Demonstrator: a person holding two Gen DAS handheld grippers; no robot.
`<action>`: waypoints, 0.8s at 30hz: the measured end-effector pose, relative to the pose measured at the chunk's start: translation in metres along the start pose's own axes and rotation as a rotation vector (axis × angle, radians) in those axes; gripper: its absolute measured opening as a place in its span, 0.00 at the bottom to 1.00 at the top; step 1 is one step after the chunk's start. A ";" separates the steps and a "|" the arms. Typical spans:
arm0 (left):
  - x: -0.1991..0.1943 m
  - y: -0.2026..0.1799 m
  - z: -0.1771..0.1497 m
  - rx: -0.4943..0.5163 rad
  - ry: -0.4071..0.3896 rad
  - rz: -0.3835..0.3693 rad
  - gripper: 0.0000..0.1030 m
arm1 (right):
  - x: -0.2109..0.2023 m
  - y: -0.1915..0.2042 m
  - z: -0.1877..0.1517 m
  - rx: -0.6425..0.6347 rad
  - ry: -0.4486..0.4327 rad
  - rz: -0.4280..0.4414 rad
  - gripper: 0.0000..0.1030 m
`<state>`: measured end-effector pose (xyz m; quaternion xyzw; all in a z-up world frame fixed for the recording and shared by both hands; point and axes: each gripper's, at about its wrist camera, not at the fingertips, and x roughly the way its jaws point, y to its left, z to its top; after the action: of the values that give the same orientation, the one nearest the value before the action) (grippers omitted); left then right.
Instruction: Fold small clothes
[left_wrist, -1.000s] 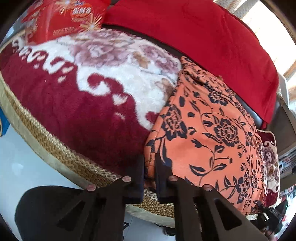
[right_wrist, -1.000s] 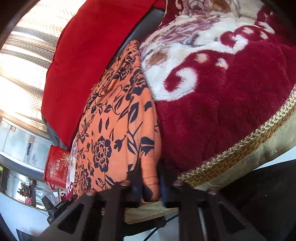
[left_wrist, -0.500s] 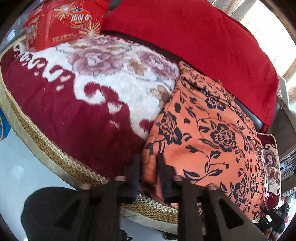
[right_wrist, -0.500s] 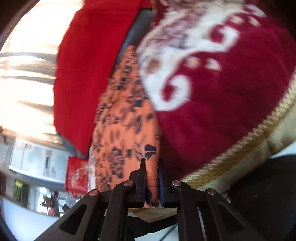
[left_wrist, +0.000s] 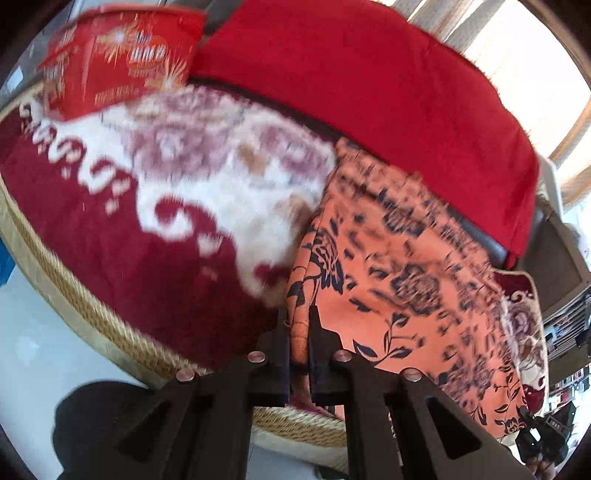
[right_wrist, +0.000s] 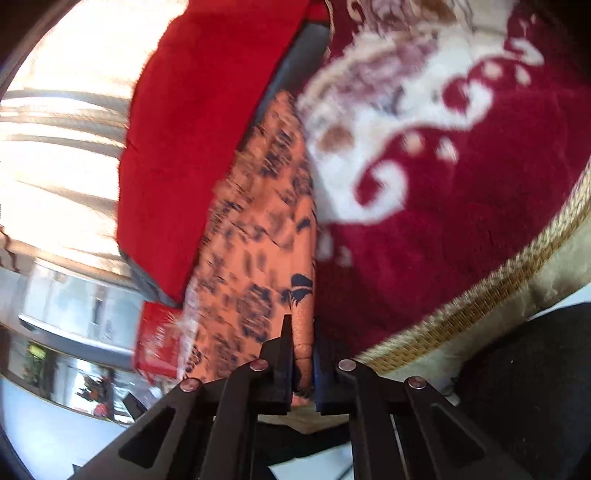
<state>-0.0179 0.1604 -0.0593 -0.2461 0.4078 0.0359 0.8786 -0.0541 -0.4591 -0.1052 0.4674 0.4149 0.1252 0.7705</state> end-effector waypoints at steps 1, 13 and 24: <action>0.000 -0.002 0.001 0.007 -0.003 0.002 0.07 | 0.001 -0.002 0.002 0.002 0.000 0.003 0.08; 0.007 -0.005 0.011 0.003 0.005 0.024 0.07 | 0.016 -0.003 0.020 0.042 0.017 0.066 0.08; 0.005 -0.077 0.121 0.129 -0.090 -0.115 0.07 | 0.051 0.069 0.140 -0.032 -0.011 0.238 0.08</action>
<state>0.0902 0.1481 0.0345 -0.2103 0.3546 -0.0301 0.9106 0.0972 -0.4790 -0.0441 0.5016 0.3502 0.2200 0.7599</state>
